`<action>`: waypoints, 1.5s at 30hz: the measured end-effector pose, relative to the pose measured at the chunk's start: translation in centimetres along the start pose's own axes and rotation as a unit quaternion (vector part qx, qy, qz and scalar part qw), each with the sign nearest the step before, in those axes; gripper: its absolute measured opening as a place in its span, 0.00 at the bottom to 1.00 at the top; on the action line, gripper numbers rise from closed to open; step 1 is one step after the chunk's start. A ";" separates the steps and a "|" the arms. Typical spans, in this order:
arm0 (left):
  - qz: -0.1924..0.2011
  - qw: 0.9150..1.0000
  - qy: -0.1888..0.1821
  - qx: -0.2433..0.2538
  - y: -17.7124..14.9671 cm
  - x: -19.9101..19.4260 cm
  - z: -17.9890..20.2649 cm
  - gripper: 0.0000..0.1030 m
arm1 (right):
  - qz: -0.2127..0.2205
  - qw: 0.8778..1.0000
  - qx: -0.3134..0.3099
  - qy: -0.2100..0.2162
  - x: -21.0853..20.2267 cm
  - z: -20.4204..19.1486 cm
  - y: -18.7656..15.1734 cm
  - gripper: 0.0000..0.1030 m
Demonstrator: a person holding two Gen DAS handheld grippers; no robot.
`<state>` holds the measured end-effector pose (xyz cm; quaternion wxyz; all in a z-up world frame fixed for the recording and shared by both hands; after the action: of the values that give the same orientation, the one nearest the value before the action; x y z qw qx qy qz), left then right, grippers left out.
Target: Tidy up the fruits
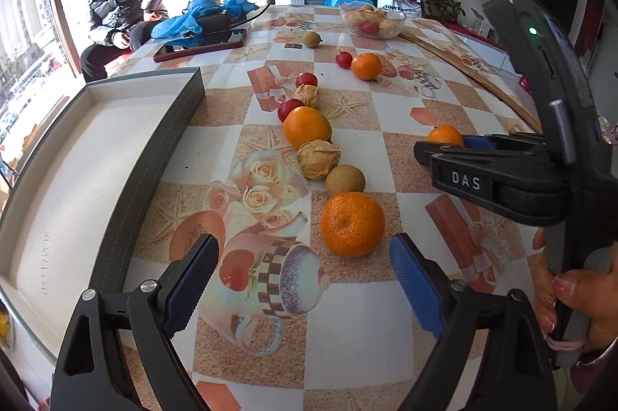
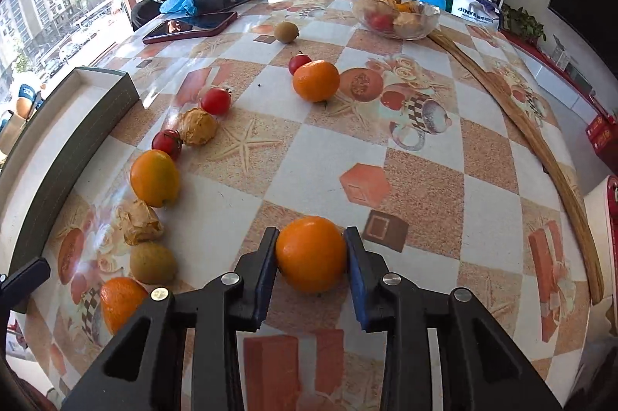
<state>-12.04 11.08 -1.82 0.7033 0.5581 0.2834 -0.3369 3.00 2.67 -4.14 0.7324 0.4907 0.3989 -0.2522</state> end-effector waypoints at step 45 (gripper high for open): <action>-0.008 0.999 0.023 -0.034 -1.8 -0.1 -2.4 0.39 | 0.038 0.998 0.049 -0.030 -2.7 5.5 -6.4 0.52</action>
<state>-13.55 13.13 -3.32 0.7122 0.5394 0.3157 -0.3197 -1.49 -4.99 -4.12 0.7279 0.5333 0.3451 -0.2580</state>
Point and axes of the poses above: each gripper's, at about its wrist camera, not at the fingertips, and x roughly the way its jaws point, z to its right, y to its top, the point moved 6 cm from there along x, roughly the way its jaws point, and after that the axes turned 13 degrees about -y, right-handed, at the moved point
